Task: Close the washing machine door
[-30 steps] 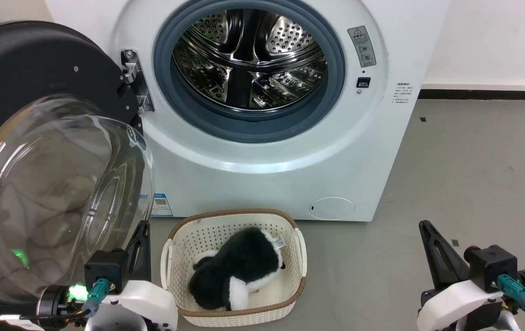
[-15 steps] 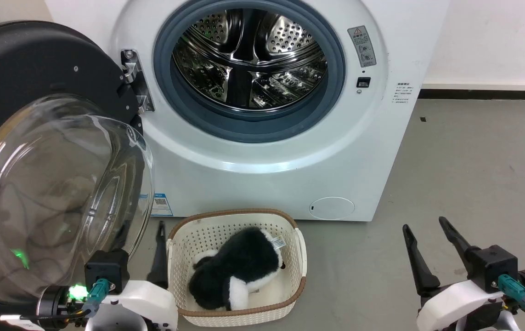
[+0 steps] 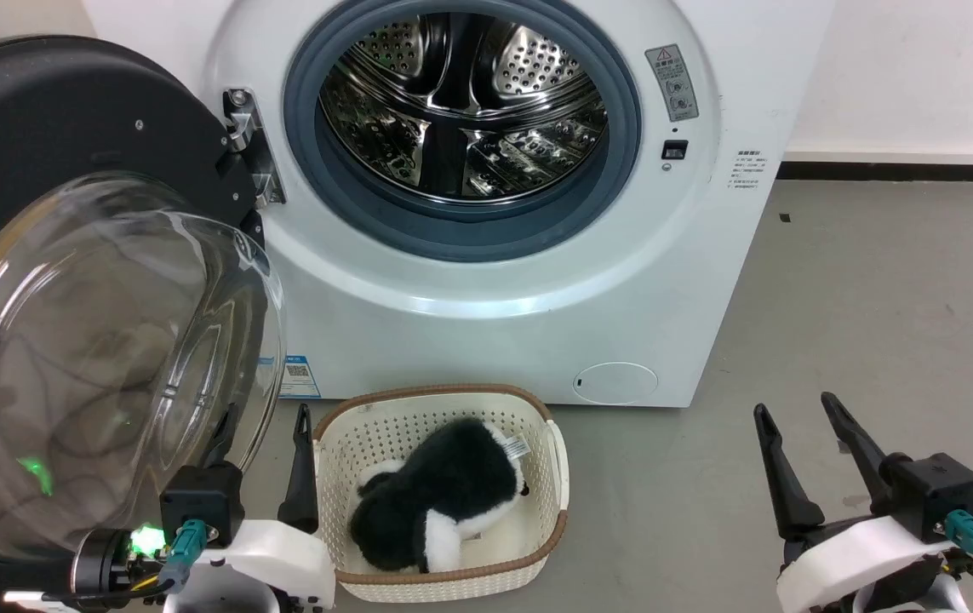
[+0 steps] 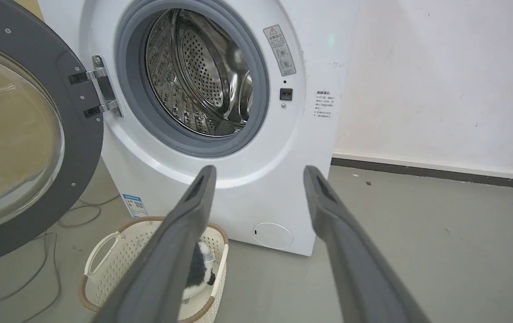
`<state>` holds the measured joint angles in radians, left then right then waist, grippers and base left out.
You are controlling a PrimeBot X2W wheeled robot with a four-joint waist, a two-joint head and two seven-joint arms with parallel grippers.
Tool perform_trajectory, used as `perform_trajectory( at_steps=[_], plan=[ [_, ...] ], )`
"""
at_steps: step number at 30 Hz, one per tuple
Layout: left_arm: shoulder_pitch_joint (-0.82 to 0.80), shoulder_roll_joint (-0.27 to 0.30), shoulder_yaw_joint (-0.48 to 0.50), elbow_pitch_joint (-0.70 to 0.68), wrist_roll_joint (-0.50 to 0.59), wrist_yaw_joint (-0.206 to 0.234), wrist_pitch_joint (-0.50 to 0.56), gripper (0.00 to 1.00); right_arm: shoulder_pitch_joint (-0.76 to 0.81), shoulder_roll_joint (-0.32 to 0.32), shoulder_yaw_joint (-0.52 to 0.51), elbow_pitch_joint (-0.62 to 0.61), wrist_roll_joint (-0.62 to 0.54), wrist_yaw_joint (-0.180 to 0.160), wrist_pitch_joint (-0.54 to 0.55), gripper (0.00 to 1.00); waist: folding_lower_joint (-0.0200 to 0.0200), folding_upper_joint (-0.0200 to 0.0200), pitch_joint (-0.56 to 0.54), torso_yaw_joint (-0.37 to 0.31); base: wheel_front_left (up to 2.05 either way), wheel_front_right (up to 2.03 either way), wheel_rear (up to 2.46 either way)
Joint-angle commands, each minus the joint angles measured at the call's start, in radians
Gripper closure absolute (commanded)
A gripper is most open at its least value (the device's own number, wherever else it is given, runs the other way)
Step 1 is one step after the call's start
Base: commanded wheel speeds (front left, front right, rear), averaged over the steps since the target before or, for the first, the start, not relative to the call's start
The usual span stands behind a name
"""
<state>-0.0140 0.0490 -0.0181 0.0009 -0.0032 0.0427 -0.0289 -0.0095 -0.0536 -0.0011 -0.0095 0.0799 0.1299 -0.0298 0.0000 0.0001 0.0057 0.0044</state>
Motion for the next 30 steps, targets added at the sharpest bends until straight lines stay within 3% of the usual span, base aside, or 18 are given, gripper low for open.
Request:
perform_trajectory(
  at_steps=[1,2,3,4,18,30],
  plan=[
    [-0.003,0.001,-0.004,-0.008,0.0,0.012,-0.012,0.0,-0.002,0.001,-0.001,-0.008,0.013,0.0,-0.011,0.0,0.0,-0.0001,0.001,0.002,0.0,0.0,0.0],
    [-0.003,0.002,-0.006,-0.009,0.002,0.014,-0.014,0.0,-0.003,0.001,-0.001,-0.009,0.016,0.0,-0.013,0.0,0.0,-0.0001,0.001,0.003,0.0,0.0,0.0],
    [-0.004,0.003,-0.008,-0.012,0.003,0.017,-0.016,0.57,-0.004,0.001,0.0,-0.009,0.02,0.0,-0.015,0.0,0.0,-0.0001,0.002,0.005,0.0,0.0,0.0],
    [-0.004,0.003,-0.01,-0.014,0.004,0.02,-0.018,1.0,-0.005,0.001,0.0,-0.01,0.024,0.0,-0.017,0.0,0.0,-0.0001,0.002,0.006,0.0,0.0,0.0],
    [-0.031,0.006,-0.004,-0.088,-0.02,0.029,-0.045,1.0,-0.009,0.001,-0.009,-0.015,0.073,0.0,-0.044,0.0,0.0,-0.0001,0.017,0.05,0.0,0.0,0.0],
    [-0.113,0.003,0.059,-0.215,-0.081,-0.022,-0.07,1.0,-0.011,0.001,-0.013,-0.017,0.109,0.0,-0.069,0.0,0.0,-0.0001,0.028,0.108,0.0,0.0,0.0]
  ],
)
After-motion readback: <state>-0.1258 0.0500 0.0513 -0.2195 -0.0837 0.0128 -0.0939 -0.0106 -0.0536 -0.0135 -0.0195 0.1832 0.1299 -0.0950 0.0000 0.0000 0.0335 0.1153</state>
